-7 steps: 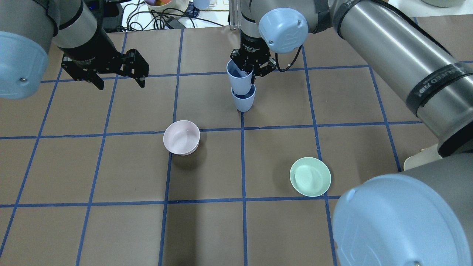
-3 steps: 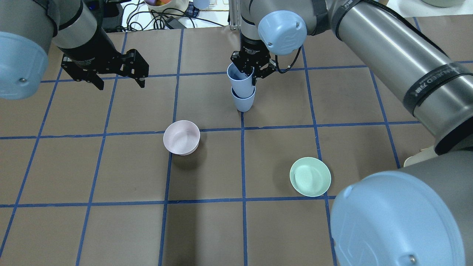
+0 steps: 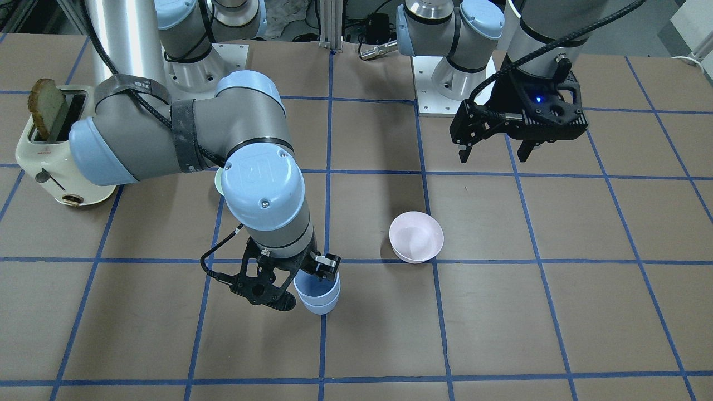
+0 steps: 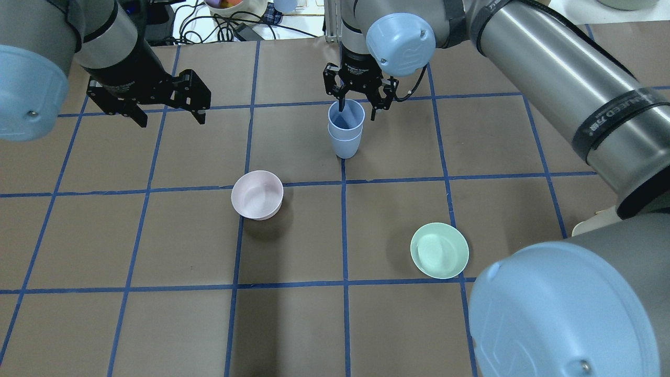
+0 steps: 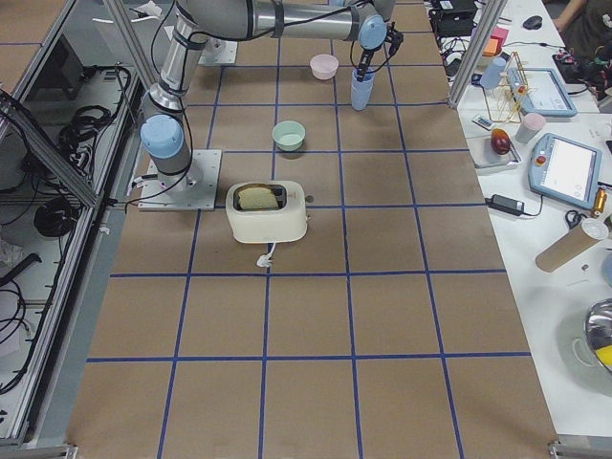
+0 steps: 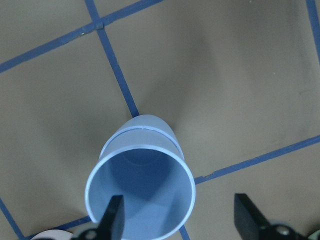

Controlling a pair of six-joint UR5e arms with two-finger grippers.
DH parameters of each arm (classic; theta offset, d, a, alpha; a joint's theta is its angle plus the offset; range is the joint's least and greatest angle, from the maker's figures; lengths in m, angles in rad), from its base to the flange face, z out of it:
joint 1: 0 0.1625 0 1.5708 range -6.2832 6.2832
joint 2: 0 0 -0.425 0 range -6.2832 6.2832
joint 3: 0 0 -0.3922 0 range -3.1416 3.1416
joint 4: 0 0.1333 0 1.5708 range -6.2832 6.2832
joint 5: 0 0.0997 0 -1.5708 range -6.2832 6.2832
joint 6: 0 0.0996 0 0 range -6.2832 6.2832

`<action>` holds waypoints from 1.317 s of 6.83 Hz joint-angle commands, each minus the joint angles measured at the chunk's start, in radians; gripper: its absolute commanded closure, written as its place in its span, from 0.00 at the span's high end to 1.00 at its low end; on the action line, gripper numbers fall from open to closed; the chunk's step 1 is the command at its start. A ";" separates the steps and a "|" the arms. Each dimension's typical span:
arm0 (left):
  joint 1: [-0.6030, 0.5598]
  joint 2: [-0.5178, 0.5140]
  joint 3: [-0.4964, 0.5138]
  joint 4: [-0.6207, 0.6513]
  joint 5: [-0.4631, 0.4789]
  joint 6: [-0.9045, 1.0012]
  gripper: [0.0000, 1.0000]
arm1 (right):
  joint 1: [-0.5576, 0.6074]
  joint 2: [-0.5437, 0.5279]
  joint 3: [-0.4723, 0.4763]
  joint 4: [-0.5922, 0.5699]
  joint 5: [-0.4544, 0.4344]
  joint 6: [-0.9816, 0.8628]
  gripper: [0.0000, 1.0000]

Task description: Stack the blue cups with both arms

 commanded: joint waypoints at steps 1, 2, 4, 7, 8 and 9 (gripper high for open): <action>0.000 0.000 0.002 0.000 0.002 0.000 1.00 | -0.057 -0.060 -0.012 0.007 -0.005 -0.092 1.00; 0.000 0.000 0.002 -0.001 0.002 0.000 1.00 | -0.128 -0.100 0.003 0.037 -0.005 -0.241 1.00; 0.002 0.000 0.002 -0.001 0.000 0.000 1.00 | -0.234 -0.202 0.069 0.161 -0.009 -0.466 1.00; 0.005 -0.002 0.000 0.000 -0.015 0.002 1.00 | -0.340 -0.420 0.307 0.145 -0.009 -0.579 1.00; 0.006 -0.002 0.000 0.000 -0.015 0.002 1.00 | -0.345 -0.468 0.355 0.137 -0.026 -0.579 1.00; 0.008 -0.002 -0.002 0.000 -0.017 0.003 1.00 | -0.343 -0.476 0.350 0.152 -0.117 -0.577 1.00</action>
